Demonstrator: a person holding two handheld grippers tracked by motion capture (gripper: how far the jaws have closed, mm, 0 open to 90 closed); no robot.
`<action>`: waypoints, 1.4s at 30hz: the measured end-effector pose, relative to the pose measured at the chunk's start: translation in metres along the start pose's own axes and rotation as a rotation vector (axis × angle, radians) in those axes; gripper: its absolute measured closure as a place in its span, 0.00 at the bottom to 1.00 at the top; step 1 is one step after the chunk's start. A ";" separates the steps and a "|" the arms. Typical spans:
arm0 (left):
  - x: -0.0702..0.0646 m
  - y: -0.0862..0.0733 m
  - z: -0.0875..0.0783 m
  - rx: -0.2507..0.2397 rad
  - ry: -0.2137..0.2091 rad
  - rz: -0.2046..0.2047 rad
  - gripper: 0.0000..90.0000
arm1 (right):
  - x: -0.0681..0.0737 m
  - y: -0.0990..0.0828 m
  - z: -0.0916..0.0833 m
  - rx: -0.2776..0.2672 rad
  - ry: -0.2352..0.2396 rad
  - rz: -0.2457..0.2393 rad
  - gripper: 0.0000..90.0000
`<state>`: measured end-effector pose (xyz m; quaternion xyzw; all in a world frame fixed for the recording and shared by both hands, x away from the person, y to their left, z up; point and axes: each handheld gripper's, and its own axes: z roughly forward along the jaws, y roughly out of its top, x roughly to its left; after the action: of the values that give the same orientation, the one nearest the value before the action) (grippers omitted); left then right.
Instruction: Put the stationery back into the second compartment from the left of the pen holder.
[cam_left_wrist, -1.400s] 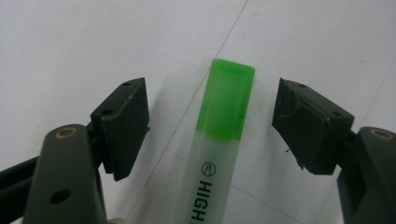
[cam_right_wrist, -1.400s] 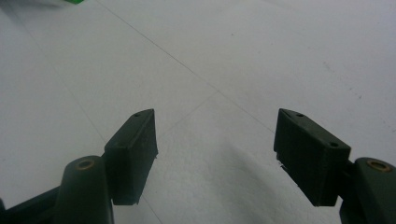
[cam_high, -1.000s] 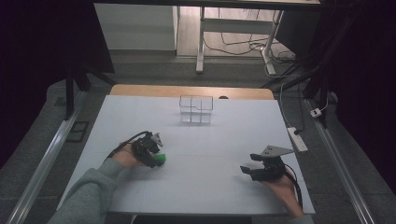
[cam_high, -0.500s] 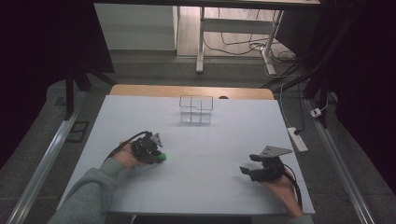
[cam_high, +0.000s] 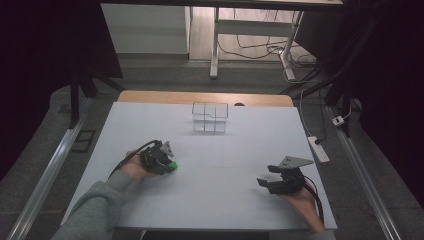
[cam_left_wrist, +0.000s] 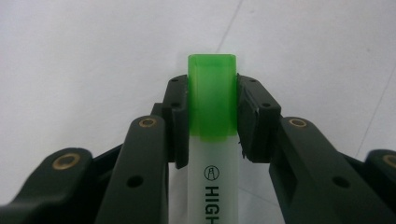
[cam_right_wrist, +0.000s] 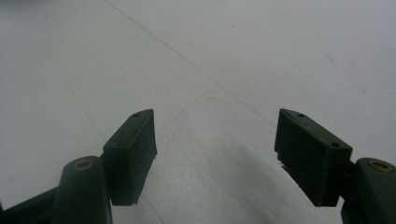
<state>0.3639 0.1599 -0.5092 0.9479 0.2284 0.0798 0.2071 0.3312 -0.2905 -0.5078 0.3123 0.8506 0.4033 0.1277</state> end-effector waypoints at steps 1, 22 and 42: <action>0.001 -0.001 -0.002 -0.006 0.001 -0.008 0.74 | 0.000 0.000 0.000 -0.001 0.000 0.001 0.32; 0.019 -0.021 -0.046 -0.215 0.088 -0.197 0.74 | -0.002 0.000 -0.003 -0.007 -0.017 0.002 0.32; 0.021 -0.017 -0.060 -0.298 0.117 -0.206 0.74 | -0.004 -0.001 -0.004 -0.014 -0.023 0.002 0.32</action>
<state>0.3612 0.2051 -0.4608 0.8720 0.3218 0.1462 0.3386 0.3319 -0.2954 -0.5059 0.3170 0.8459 0.4056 0.1391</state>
